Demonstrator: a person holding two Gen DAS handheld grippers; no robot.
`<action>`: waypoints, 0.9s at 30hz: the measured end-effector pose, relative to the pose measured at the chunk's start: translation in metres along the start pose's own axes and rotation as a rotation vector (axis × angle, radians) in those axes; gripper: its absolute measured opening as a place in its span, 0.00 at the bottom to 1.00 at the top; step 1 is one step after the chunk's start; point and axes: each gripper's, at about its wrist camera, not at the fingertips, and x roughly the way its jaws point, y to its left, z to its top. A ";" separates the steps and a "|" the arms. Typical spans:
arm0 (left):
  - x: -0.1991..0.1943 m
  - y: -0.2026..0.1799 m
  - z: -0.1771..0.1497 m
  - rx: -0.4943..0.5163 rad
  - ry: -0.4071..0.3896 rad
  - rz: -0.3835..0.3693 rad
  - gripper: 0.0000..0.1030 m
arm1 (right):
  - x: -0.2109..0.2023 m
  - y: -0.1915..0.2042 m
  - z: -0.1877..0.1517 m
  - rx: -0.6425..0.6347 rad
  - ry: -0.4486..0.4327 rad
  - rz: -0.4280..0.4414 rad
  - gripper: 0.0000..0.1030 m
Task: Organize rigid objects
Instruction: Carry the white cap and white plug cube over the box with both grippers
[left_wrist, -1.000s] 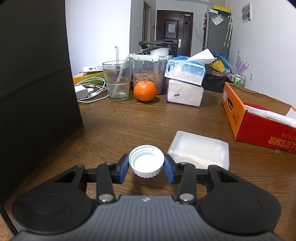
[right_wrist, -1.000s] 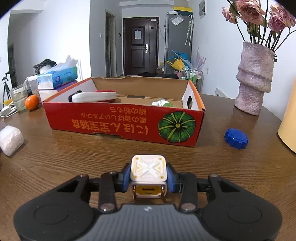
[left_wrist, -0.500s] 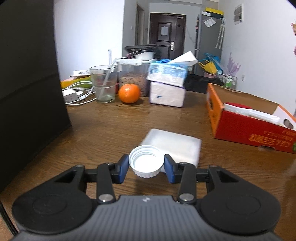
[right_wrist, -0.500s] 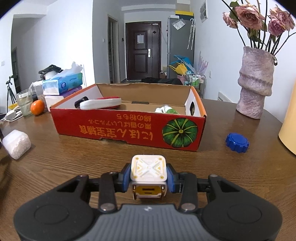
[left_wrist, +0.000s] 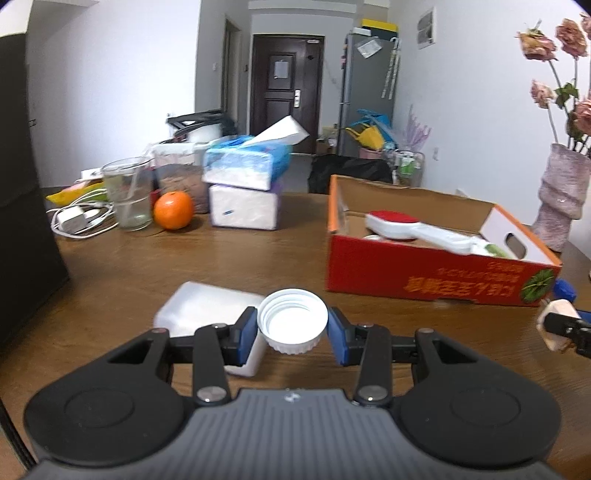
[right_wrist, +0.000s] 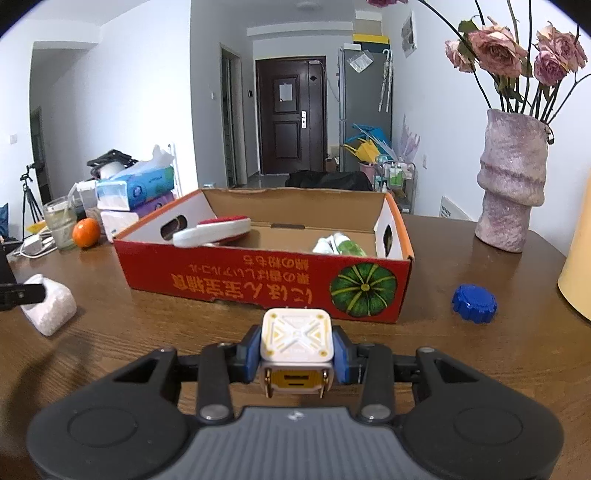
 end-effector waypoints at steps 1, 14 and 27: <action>0.000 -0.005 0.002 0.003 -0.002 -0.007 0.41 | 0.000 0.000 0.001 -0.001 -0.003 0.003 0.37; 0.005 -0.058 0.027 0.020 -0.045 -0.084 0.41 | -0.006 0.003 0.018 0.004 -0.054 0.023 0.37; 0.029 -0.097 0.048 0.004 -0.090 -0.113 0.41 | 0.001 -0.002 0.043 0.028 -0.121 0.026 0.37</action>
